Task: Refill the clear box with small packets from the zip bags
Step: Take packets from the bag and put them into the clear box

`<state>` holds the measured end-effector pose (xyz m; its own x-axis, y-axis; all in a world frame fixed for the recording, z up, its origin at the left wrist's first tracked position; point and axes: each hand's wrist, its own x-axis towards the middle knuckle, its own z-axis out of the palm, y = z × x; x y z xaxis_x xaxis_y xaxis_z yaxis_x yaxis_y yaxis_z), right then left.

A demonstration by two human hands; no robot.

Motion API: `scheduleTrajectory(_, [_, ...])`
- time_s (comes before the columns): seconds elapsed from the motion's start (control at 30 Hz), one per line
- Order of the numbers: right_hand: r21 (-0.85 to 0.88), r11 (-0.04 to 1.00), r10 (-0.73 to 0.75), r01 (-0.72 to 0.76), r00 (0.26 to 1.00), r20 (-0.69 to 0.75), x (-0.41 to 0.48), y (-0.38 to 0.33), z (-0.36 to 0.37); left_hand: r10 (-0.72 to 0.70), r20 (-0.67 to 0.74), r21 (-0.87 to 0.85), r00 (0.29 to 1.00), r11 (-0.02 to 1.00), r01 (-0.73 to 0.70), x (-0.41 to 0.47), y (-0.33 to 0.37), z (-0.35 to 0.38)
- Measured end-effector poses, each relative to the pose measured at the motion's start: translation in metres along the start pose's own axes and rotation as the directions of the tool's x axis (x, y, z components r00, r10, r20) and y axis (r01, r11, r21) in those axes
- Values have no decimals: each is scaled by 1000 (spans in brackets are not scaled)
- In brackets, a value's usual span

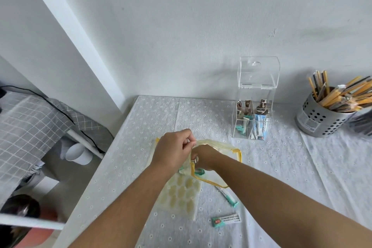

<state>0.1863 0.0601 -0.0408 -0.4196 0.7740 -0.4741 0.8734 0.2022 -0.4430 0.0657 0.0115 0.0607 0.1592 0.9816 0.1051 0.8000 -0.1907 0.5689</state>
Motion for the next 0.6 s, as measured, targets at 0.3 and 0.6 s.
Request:
scheduleTrajectory(0.3, [38, 999, 10, -9, 999, -38, -15, -6, -17, -3, -12, 18, 1000, 1000, 3, 4, 0, 0])
scheduleTrajectory(0.6, [-44, 992, -127, 120, 966, -224, -83, -6, -52, -27, 21, 74, 999, 997, 25, 19, 12, 1])
